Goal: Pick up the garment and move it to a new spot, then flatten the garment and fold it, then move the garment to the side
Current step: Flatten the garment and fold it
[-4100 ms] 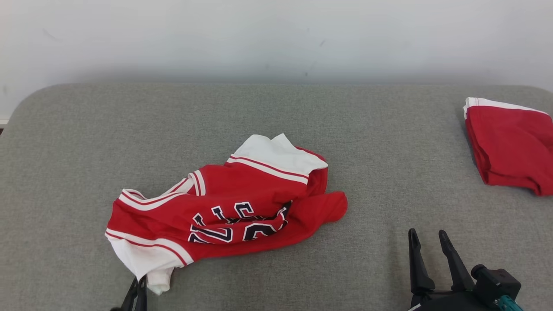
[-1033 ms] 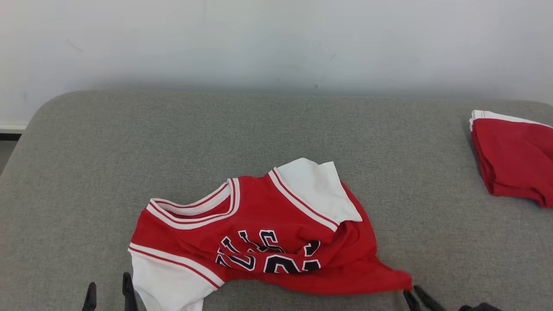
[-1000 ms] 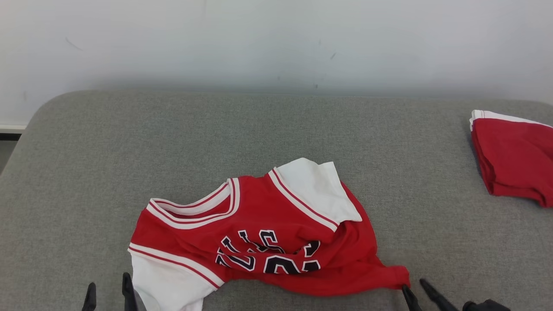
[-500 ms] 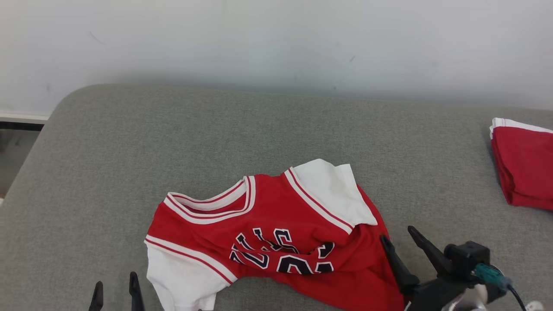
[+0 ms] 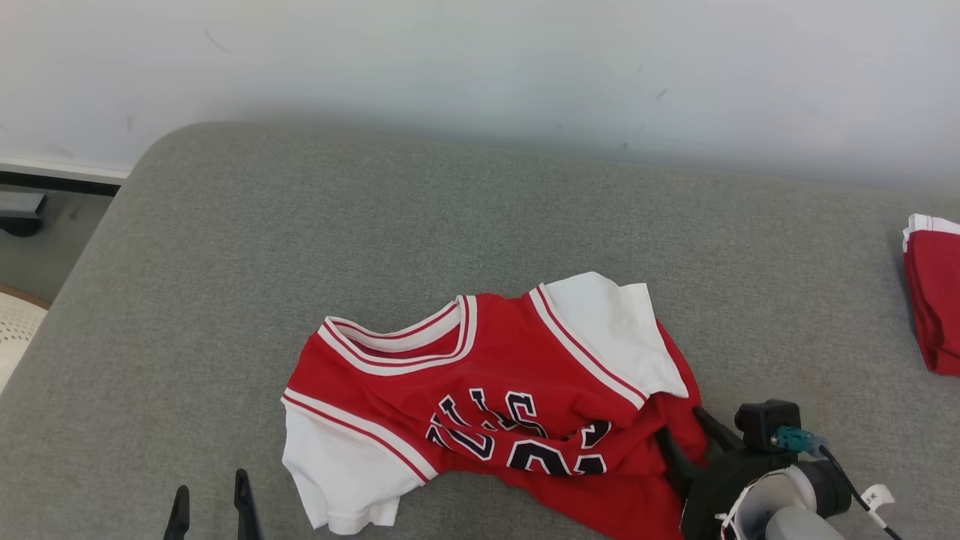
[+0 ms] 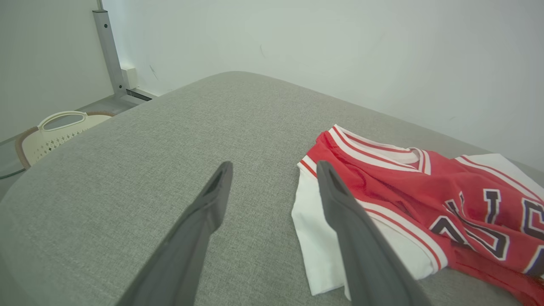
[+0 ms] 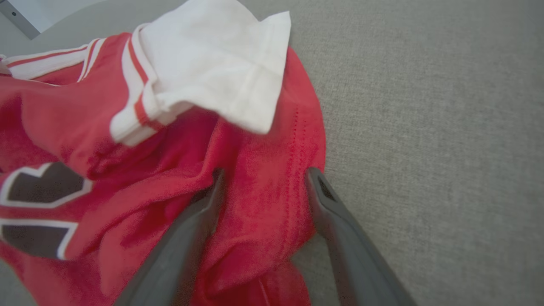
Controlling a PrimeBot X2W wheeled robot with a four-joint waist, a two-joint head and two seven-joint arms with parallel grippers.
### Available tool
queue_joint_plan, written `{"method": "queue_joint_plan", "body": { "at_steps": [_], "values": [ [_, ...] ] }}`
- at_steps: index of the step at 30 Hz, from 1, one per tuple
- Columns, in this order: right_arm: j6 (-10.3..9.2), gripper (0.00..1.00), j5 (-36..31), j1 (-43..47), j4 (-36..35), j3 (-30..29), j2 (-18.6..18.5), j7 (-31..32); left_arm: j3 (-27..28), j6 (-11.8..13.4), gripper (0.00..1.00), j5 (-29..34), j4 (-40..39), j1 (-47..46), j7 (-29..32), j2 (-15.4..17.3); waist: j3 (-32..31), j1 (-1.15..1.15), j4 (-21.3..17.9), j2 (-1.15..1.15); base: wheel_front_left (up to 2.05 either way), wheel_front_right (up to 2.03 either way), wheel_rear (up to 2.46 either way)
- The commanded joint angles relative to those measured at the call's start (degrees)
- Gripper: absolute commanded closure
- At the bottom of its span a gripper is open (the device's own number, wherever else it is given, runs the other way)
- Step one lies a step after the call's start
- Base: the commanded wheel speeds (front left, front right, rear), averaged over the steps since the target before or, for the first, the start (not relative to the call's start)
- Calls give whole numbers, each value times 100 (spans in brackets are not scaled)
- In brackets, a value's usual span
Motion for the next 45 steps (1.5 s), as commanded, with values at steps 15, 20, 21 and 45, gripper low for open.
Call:
{"method": "queue_joint_plan", "body": {
  "at_steps": [15, 20, 21, 45],
  "values": [
    [-14, 100, 507, 74, -779, -422, -573, -1073, 114, 41, 0, -102, -13, 72, -15, 2, -84, 0, -319, 0, 0, 0, 0],
    [-14, 100, 409, 701, -1927, -1079, -752, -958, 117, 36, 0, -140, -8, 114, -15, 2, -108, 0, -444, 0, 0, 0, 0],
    [-14, 100, 377, 823, -2170, -1206, -763, -855, 112, 39, 0, -144, -7, 112, -15, 2, -108, 0, -463, 0, 0, 0, 0],
    [-14, 100, -380, -662, -334, -1357, -602, -148, -205, -43, 0, -130, 151, -108, -15, 4, -93, 0, -24, 0, 0, 0, 0]
  ]
}}
